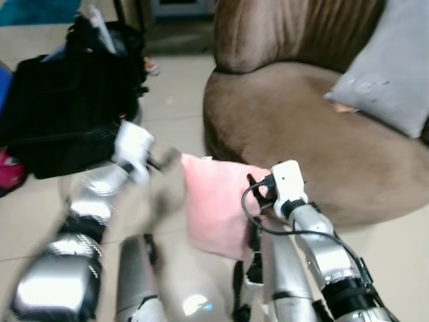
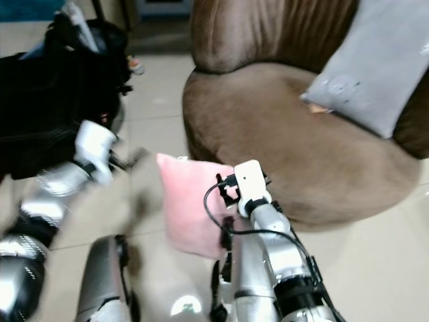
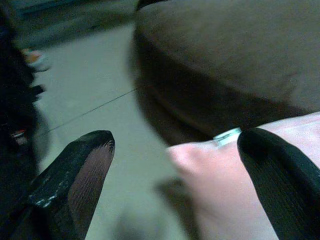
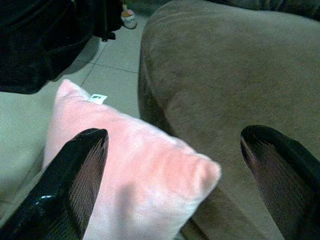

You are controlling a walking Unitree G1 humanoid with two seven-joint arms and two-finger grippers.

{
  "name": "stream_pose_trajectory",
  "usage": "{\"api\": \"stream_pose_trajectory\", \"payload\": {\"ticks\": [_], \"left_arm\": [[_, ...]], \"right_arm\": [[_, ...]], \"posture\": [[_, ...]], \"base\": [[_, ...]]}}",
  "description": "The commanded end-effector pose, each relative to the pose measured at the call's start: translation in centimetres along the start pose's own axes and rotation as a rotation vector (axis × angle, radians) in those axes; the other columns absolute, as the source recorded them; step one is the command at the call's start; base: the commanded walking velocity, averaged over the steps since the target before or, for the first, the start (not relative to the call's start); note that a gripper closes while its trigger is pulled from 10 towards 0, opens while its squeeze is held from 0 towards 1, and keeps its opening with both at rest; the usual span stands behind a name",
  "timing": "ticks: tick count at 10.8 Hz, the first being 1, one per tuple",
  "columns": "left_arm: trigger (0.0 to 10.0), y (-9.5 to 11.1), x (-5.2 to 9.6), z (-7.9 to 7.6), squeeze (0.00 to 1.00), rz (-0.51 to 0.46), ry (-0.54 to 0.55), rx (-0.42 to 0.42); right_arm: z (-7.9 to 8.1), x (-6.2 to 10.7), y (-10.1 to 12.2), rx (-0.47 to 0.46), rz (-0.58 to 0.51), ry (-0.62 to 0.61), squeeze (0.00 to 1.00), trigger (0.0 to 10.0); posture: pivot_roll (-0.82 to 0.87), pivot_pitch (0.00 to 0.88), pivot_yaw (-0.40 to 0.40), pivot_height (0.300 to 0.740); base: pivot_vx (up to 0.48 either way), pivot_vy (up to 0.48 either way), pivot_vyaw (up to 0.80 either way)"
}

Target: Move the pillow to the sofa from floor

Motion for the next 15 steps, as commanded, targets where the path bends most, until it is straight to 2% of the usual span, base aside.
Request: {"api": "stream_pose_trajectory", "payload": {"ticks": [1, 2, 4, 5, 7, 8, 10, 11, 12, 13, 14, 15], "left_arm": [[10.0, -0.9, 0.2, 0.4, 0.00, 0.050, 0.008, -0.003], [10.0, -0.7, 0.6, 1.9, 0.00, 0.080, 0.047, -0.021], [10.0, 0.2, 1.0, 3.7, 0.00, 0.092, 0.083, -0.028], [10.0, 1.5, 0.8, 4.2, 0.00, 0.074, 0.094, -0.031], [10.0, 2.6, 0.6, 4.5, 0.00, 0.062, 0.094, -0.045], [10.0, 3.2, 0.4, 4.5, 0.00, 0.076, 0.075, -0.104], [10.0, 3.6, -0.1, 4.0, 0.00, 0.128, 0.056, -0.317], [10.0, 7.0, -0.3, 5.4, 0.00, -0.002, 0.188, -0.304], [10.0, 14.8, 0.5, 7.0, 0.00, -0.331, 0.339, -0.189], [10.0, 17.7, 0.9, 6.6, 0.00, -0.476, 0.330, -0.146], [10.0, 20.5, 1.3, 6.0, 0.00, -0.651, 0.269, 0.033], [10.0, 21.7, 1.3, 6.1, 0.00, -0.776, 0.166, 0.416]], "right_arm": [[0.0, 0.5, -0.4, -0.005, 0.011, -0.013, 0.00, 10.0], [0.4, 1.0, -0.5, -0.009, 0.004, -0.028, 0.00, 10.0], [1.5, 2.6, -0.9, -0.023, 0.002, -0.041, 0.00, 10.0], [2.0, 3.5, -1.5, -0.030, 0.019, -0.044, 0.00, 10.0], [2.0, 4.1, -1.6, -0.028, 0.024, -0.058, 0.00, 10.0], [1.8, 4.4, -1.7, -0.032, 0.035, -0.075, 0.00, 10.0], [2.1, 4.6, -1.9, -0.038, 0.044, -0.080, 0.00, 10.0], [2.0, 4.8, -2.0, -0.038, 0.047, -0.085, 0.00, 10.0], [1.6, 4.8, -2.0, -0.033, 0.050, -0.091, 0.00, 10.0], [1.5, 4.7, -2.0, -0.027, 0.051, -0.092, 0.00, 10.0], [1.4, 4.5, -1.9, -0.022, 0.050, -0.088, 0.00, 10.0], [1.5, 4.3, -2.0, -0.018, 0.052, -0.078, 0.00, 10.0]], "posture": [[0.07, 0.271, 0.013, 0.506], [0.07, 0.289, 0.049, 0.506], [0.04, 0.328, 0.093, 0.506], [0.02, 0.336, 0.101, 0.506], [0.01, 0.347, 0.116, 0.506], [0.02, 0.353, 0.127, 0.506], [0.01, 0.343, 0.119, 0.506], [0.00, 0.333, 0.107, 0.506], [0.00, 0.315, 0.084, 0.506], [0.00, 0.312, 0.078, 0.506], [0.01, 0.312, 0.071, 0.506], [0.02, 0.313, 0.064, 0.506]], "base": [[0.000, 0.000, 0.00], [0.000, 0.000, 0.00], [0.000, 0.000, 0.00], [0.000, 0.000, 0.00], [0.000, 0.000, 0.00], [0.000, 0.000, 0.00], [0.000, 0.000, 0.00], [0.000, 0.000, 0.00], [0.000, 0.000, 0.00], [0.000, 0.000, 0.00], [0.000, 0.000, 0.00], [0.000, 0.000, 0.00]]}}
Point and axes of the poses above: a point about 5 cm out from each wrist's last joint towards the gripper, its own x axis pointing back from the gripper into the wrist, its own y axis along the axis of the wrist's last joint, z = x × y, the point moved 4 cm from there along -x, pointing out of the wrist towards the gripper, and after that the axes turned 1 degree about -x, right-handed, at the moved point
